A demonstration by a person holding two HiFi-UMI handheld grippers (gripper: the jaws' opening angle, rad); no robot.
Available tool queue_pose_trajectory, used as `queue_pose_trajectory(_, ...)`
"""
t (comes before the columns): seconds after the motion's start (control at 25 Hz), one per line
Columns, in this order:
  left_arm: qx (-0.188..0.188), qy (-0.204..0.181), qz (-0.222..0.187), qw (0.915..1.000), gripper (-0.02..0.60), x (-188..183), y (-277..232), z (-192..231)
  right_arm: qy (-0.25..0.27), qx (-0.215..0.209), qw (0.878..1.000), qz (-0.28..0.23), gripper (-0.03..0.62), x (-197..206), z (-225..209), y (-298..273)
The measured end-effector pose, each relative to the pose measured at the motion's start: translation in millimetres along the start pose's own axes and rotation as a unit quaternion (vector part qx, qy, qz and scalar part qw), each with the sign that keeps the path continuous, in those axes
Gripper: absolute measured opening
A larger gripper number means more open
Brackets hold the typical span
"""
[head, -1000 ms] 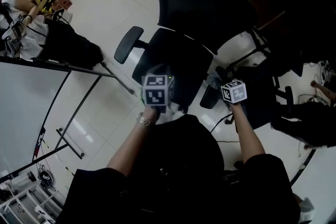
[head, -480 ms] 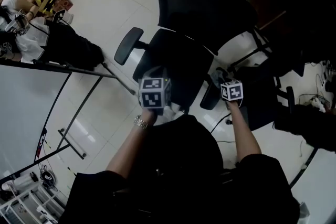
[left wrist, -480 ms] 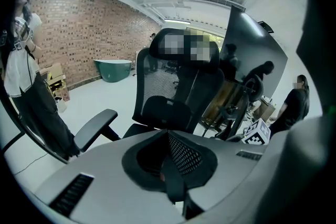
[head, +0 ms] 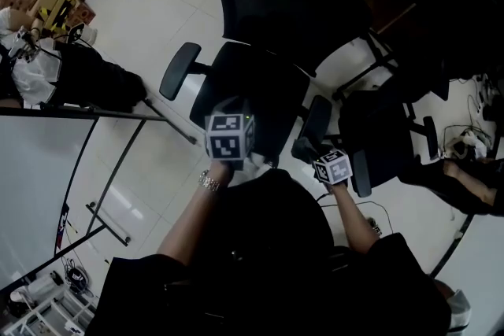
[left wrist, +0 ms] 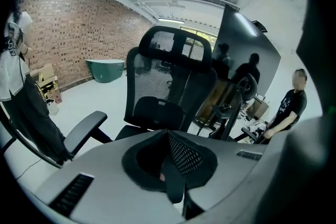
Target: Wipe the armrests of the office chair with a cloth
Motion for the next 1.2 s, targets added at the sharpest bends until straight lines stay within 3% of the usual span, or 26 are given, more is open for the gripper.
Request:
queue_pose_trajectory(0.12, -0.002, -0.002, 0.003, 1.0, 0.006, 2, 2, 2, -0.028, 0.021, 0.998, -0.047, 0.037, -36, -40, 19)
queue_pose_trajectory(0.28, -0.011, -0.005, 0.004, 0.9999, 0.006, 2, 9, 7, -0.086, 0.068, 0.987, -0.115, 0.037, -94, -115, 34)
queue_pose_trajectory(0.48, -0.024, -0.002, 0.005, 0.9997, 0.006, 5, 16, 14, -0.135, 0.091, 0.98, -0.11, 0.037, -112, -164, 20)
queue_pose_trajectory(0.6, -0.026, 0.003, 0.007, 0.9996, 0.006, 8, 17, 18, -0.131, 0.089, 0.984, -0.082, 0.037, -92, -156, 3)
queue_pose_trajectory(0.84, -0.014, 0.006, 0.011, 0.9998, 0.006, 9, 10, 18, -0.136, 0.093, 0.982, -0.092, 0.037, -46, -116, 8)
queue_pose_trajectory(1.2, 0.047, -0.019, 0.013, 0.9986, 0.006, 4, -8, -28, -0.188, 0.093, 0.972, -0.104, 0.037, 14, -47, 11)
Point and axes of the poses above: the fingertips, and each gripper's own axes: y backward along the fingers, z to its left, x out of its underside, the point moved 7 cm from there along y, backward along the fingers, and after that the axes turned 5 degrees about -x, right-handed, at the moved point
